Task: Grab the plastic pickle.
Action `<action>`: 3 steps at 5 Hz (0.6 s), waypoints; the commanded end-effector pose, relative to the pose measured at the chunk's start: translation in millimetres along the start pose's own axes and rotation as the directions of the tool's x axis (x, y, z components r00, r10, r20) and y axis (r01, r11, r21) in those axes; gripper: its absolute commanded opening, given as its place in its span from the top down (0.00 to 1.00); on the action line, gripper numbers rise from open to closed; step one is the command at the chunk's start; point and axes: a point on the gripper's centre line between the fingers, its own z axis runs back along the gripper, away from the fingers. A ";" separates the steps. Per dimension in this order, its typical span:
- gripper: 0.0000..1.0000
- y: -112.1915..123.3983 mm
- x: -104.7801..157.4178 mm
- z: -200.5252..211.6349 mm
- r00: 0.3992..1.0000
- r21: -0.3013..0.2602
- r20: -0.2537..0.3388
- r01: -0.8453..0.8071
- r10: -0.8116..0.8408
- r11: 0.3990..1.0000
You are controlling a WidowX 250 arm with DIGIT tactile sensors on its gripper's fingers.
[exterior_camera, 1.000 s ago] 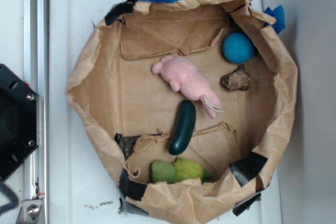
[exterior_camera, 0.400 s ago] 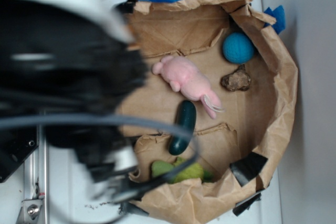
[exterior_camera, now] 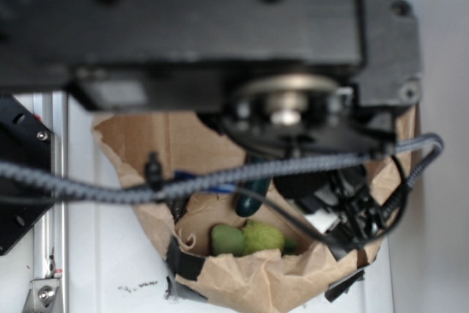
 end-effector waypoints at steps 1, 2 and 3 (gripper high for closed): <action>0.00 9.2 6.1 12.0 0.999 -0.034 0.029 -0.019 0.020 0.999; 0.00 9.2 6.1 12.0 0.999 -0.034 0.029 -0.019 0.020 0.999; 0.00 17.9 10.4 -37.4 0.999 -0.010 0.010 -0.053 0.053 0.999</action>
